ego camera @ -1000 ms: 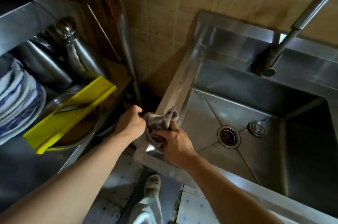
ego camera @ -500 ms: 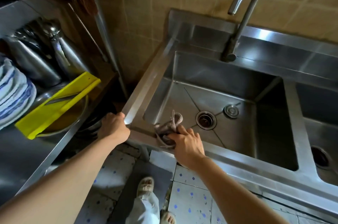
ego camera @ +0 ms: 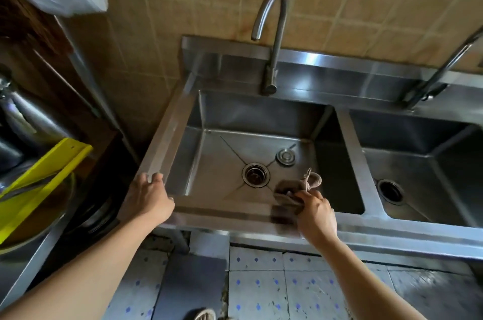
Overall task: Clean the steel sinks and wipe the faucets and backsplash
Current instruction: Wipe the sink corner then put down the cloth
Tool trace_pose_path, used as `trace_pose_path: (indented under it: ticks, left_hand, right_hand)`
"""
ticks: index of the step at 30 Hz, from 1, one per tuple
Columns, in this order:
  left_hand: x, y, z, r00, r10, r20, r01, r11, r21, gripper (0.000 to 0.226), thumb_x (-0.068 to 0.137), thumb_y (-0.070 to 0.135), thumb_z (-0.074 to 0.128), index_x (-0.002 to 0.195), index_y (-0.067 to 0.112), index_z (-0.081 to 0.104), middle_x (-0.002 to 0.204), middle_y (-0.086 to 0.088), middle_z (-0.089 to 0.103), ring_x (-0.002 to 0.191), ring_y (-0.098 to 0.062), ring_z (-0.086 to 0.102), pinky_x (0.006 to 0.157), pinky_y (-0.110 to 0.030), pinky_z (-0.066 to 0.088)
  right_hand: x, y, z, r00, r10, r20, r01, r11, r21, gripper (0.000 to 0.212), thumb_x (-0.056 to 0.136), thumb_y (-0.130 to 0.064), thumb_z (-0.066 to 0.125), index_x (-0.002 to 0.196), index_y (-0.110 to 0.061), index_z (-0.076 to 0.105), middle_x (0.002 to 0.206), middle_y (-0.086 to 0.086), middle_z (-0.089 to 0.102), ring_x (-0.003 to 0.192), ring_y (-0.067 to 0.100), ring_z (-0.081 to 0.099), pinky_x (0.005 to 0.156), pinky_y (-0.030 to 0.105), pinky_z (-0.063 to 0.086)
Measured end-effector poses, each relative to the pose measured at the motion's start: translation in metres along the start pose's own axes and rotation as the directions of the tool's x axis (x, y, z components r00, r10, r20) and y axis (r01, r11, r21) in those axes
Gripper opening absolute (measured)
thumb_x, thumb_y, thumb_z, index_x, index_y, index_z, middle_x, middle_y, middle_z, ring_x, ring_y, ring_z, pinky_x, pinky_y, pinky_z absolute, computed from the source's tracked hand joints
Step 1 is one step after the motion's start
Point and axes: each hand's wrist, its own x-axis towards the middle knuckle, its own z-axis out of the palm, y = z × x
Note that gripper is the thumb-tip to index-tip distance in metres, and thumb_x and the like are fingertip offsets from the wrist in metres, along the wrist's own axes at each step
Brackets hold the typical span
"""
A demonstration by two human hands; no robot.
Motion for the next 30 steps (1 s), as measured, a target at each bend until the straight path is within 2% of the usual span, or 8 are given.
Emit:
trace_pose_path:
  ticks: [3,6,9,12,17,22,26,30]
  left_hand:
    - [0.005,0.019,-0.007,0.995,0.091,0.037,-0.087,0.993,-0.085,0.054,0.087,0.025,0.064,0.135,0.022,0.040,0.141,-0.006,0.030,0.131,-0.027,0.029,0.100,-0.042,0.040]
    - [0.008,0.040,-0.016,0.980,0.187,0.060,-0.177,0.973,-0.146,0.048,0.089,0.024,0.062,0.134,0.022,0.044,0.141,-0.004,0.034,0.132,-0.024,0.030,0.100,-0.038,0.040]
    - [0.012,0.060,-0.028,0.956,0.284,0.079,-0.263,0.942,-0.207,0.044,0.090,0.024,0.062,0.131,0.022,0.047,0.140,-0.004,0.039,0.128,-0.023,0.038,0.099,-0.037,0.043]
    - [0.014,0.077,-0.038,0.934,0.345,0.091,-0.311,0.913,-0.265,0.040,0.091,0.022,0.061,0.129,0.020,0.049,0.137,-0.004,0.043,0.118,-0.022,0.049,0.093,-0.032,0.047]
    - [0.016,0.100,-0.047,0.904,0.409,0.122,-0.350,0.875,-0.334,0.036,0.092,0.021,0.059,0.127,0.019,0.050,0.136,-0.005,0.047,0.120,-0.022,0.050,0.096,-0.030,0.045]
    - [0.014,0.120,-0.049,0.896,0.418,0.150,-0.352,0.875,-0.333,0.032,0.092,0.022,0.058,0.124,0.021,0.053,0.134,-0.003,0.051,0.119,-0.021,0.052,0.096,-0.031,0.045]
    - [0.004,0.154,-0.041,0.901,0.409,0.143,-0.336,0.869,-0.363,0.029,0.092,0.021,0.059,0.121,0.022,0.055,0.131,-0.002,0.053,0.115,-0.021,0.053,0.093,-0.031,0.045]
    - [-0.014,0.201,-0.023,0.909,0.390,0.147,-0.300,0.856,-0.420,0.025,0.091,0.018,0.061,0.115,0.021,0.057,0.127,-0.003,0.056,0.111,-0.020,0.055,0.090,-0.029,0.043]
  right_hand:
    - [0.002,-0.004,-0.020,0.990,-0.029,-0.140,0.055,0.980,0.189,0.017,0.089,-0.013,0.058,0.102,-0.013,0.069,0.108,0.010,0.062,0.088,0.029,0.054,0.069,0.035,0.047]
    - [-0.002,-0.015,-0.038,0.959,-0.115,-0.257,0.165,0.970,0.180,0.024,0.084,0.002,0.060,0.102,-0.011,0.070,0.109,0.006,0.062,0.085,0.023,0.050,0.064,0.027,0.036]
    - [-0.005,-0.023,-0.055,0.929,-0.131,-0.347,0.199,0.966,0.167,0.031,0.079,0.008,0.062,0.102,-0.011,0.071,0.111,0.005,0.063,0.087,0.023,0.051,0.067,0.026,0.038]
    - [-0.003,-0.022,-0.063,0.919,-0.098,-0.381,0.183,0.964,0.193,0.032,0.077,0.006,0.065,0.101,-0.013,0.072,0.112,0.002,0.063,0.090,0.026,0.054,0.068,0.026,0.040]
    - [-0.006,0.000,-0.069,0.905,-0.060,-0.422,0.153,0.970,0.191,0.029,0.071,0.003,0.074,0.092,-0.018,0.074,0.104,0.001,0.066,0.084,0.027,0.058,0.063,0.030,0.048]
    - [-0.008,0.029,-0.078,0.897,-0.037,-0.441,0.141,0.969,0.205,0.027,0.070,0.005,0.077,0.089,-0.013,0.074,0.099,0.005,0.067,0.082,0.028,0.060,0.062,0.031,0.049]
    - [0.004,0.060,-0.091,0.905,-0.040,-0.424,0.151,0.961,0.232,0.026,0.068,0.002,0.079,0.089,-0.012,0.074,0.099,0.006,0.068,0.083,0.030,0.061,0.066,0.040,0.054]
    - [0.019,0.096,-0.108,0.904,-0.084,-0.420,0.189,0.958,0.214,0.025,0.072,0.001,0.075,0.092,-0.014,0.075,0.100,0.005,0.067,0.086,0.029,0.060,0.071,0.031,0.049]
